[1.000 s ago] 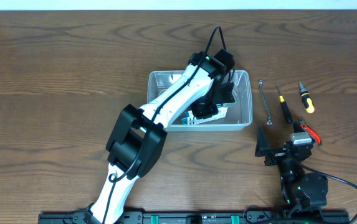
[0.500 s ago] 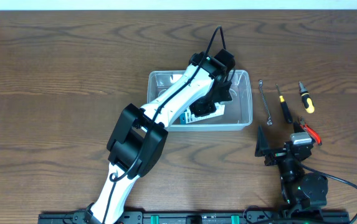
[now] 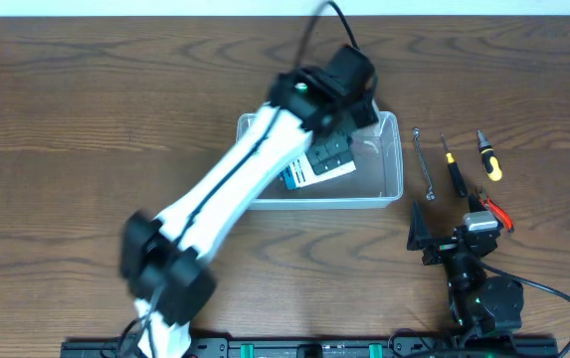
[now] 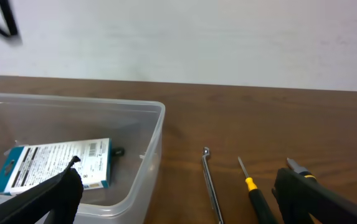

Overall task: Pack container
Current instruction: 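Open the left gripper, release the box, and raise the arm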

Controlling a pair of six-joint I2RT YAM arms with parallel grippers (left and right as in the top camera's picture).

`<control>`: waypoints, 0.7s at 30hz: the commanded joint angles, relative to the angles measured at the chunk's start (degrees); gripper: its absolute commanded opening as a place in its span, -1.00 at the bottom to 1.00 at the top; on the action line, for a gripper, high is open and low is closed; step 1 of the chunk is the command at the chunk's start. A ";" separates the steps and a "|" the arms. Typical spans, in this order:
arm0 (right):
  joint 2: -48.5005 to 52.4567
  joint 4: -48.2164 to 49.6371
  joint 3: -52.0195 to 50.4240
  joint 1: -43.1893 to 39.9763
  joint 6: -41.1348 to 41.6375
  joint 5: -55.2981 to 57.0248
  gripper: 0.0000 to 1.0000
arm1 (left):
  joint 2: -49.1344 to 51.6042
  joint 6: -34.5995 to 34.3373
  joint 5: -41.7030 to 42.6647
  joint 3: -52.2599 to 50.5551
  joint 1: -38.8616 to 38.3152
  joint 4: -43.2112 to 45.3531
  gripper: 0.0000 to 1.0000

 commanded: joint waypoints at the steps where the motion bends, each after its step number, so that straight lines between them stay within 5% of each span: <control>1: -0.46 -0.17 -0.11 -0.83 -0.07 0.15 0.99 | -6.12 -1.38 -0.87 0.66 2.69 0.07 0.99; 9: -0.46 -0.17 -0.11 -0.83 -0.07 0.17 0.99 | -15.47 -7.63 -3.93 0.63 18.71 0.35 0.96; 15: -0.46 -0.17 -0.11 -0.83 -0.07 0.17 0.98 | -16.24 -23.37 -4.81 0.63 37.38 -0.07 0.96; 21: -0.46 -0.17 -0.11 -0.83 -0.07 0.17 0.98 | -16.26 -25.81 -4.72 0.63 46.49 -0.11 0.96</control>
